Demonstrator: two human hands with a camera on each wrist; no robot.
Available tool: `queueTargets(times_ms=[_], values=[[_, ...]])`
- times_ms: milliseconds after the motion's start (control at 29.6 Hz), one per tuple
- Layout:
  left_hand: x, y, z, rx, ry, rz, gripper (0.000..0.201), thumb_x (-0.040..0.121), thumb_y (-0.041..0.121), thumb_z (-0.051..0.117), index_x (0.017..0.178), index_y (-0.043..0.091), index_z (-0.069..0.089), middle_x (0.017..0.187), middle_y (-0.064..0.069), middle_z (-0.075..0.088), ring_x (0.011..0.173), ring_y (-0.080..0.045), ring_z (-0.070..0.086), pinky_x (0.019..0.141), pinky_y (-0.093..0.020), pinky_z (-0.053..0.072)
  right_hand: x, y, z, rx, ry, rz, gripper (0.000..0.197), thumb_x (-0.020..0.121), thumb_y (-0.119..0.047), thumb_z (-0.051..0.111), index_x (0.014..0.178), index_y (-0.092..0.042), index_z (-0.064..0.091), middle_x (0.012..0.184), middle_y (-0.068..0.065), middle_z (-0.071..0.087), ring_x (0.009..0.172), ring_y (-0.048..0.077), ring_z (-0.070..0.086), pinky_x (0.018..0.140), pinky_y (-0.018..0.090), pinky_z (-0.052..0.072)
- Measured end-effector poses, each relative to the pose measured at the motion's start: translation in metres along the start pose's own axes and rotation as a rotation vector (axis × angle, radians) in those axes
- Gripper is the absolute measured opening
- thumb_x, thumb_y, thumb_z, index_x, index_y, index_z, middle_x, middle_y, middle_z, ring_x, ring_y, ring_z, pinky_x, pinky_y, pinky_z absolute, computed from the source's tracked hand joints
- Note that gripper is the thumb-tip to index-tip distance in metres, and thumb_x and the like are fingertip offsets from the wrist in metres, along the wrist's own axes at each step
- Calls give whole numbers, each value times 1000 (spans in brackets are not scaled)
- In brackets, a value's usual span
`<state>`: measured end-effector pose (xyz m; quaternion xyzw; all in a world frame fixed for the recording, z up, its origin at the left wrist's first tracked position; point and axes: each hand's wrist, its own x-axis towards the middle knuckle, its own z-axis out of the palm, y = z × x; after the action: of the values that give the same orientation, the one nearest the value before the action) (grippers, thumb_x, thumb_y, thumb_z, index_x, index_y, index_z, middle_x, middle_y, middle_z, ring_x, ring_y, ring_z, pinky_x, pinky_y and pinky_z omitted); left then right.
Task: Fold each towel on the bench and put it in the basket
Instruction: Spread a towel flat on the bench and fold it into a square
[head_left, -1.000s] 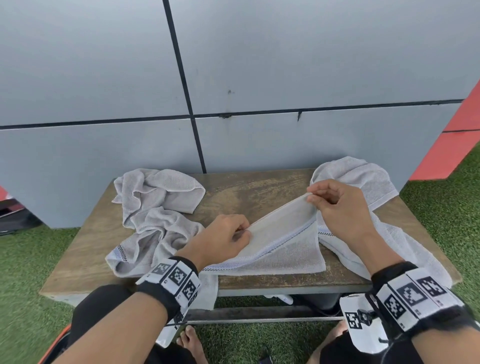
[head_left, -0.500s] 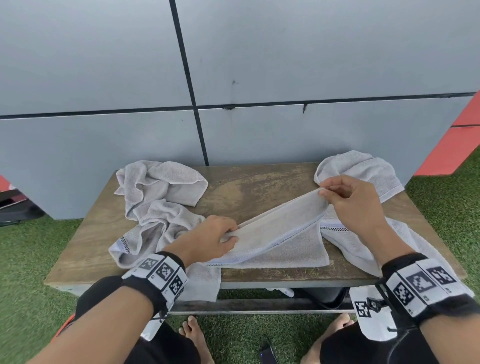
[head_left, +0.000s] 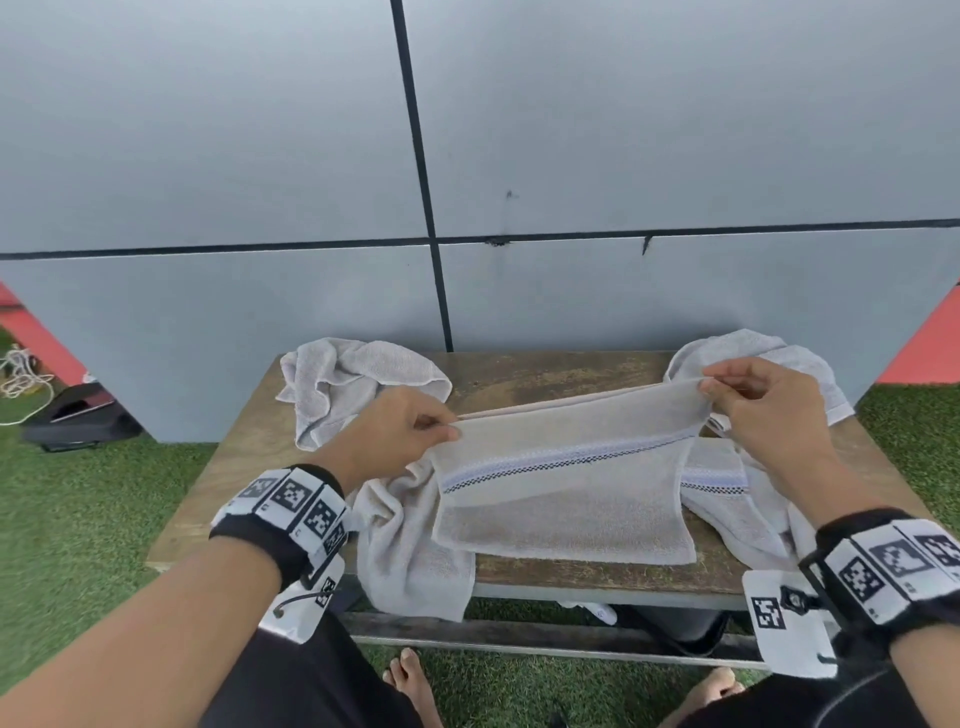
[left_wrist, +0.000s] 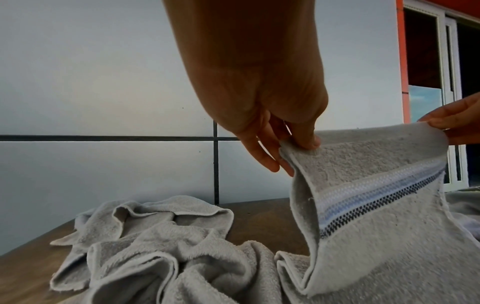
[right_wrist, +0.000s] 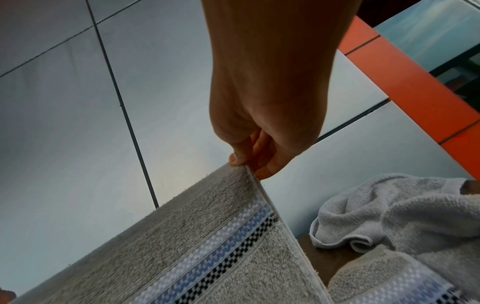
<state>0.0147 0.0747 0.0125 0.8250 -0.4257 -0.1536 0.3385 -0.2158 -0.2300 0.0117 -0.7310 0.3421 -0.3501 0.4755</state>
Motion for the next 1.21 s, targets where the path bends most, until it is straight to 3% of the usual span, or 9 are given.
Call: queueTargets(times_ms=[135,270,506,641,742,877,1046,1147,1215], values=[[-5,3,-5,-100,39,-18,8,81,13,81,88,17,82,81,5,78,74,-5,71,70,-16,53,-1,-4,1,-6,-11,-1,19,89,-7,73,85,-25,70,87,-1,72,79,11,65,65,15,55],[-5,4,-11,-111,84,-20,11,77,14,84,88,13,82,82,0,79,82,-18,74,80,-26,57,0,-4,-2,-24,-26,16,20,89,-7,73,84,-27,70,88,-1,72,87,21,69,69,37,62],[2,12,-23,-106,114,54,18,77,8,84,93,12,76,76,-3,75,73,-19,72,74,-27,58,6,-8,-6,-90,-44,1,20,90,-7,72,83,-26,68,88,3,73,77,19,65,63,22,53],[33,29,-48,79,135,97,37,81,12,81,117,16,73,78,1,72,72,-20,66,79,-27,56,34,-31,-9,-210,-56,-78,19,88,-9,74,81,-27,69,85,2,72,80,24,68,85,39,57],[62,48,-70,305,155,96,22,89,9,73,110,7,75,95,-8,73,80,-17,63,78,-23,47,59,-62,-11,-292,-54,-165,10,88,-9,71,88,-19,73,89,4,73,87,28,71,91,43,56],[92,83,-98,383,269,72,15,91,9,70,101,1,76,89,-10,69,82,-26,65,78,-32,52,84,-104,-15,-338,4,-288,9,90,-6,67,93,-12,74,88,4,71,89,29,72,93,41,56],[100,111,-120,293,468,173,14,89,13,73,95,1,77,88,-13,72,77,-24,66,72,-26,46,95,-123,-29,-307,146,-376,10,91,-9,67,97,-11,74,87,4,70,81,22,68,84,27,55],[88,100,-108,279,453,174,14,89,13,73,93,1,77,80,-8,70,73,-21,62,67,-20,42,80,-106,-31,-320,118,-366,9,93,-9,66,98,-12,73,86,1,68,81,16,63,69,2,41],[75,80,-89,276,393,126,13,89,13,73,92,1,77,79,-10,69,74,-24,61,69,-24,41,63,-83,-28,-354,37,-341,9,93,-7,66,98,-12,72,89,0,68,84,15,61,73,8,41]])
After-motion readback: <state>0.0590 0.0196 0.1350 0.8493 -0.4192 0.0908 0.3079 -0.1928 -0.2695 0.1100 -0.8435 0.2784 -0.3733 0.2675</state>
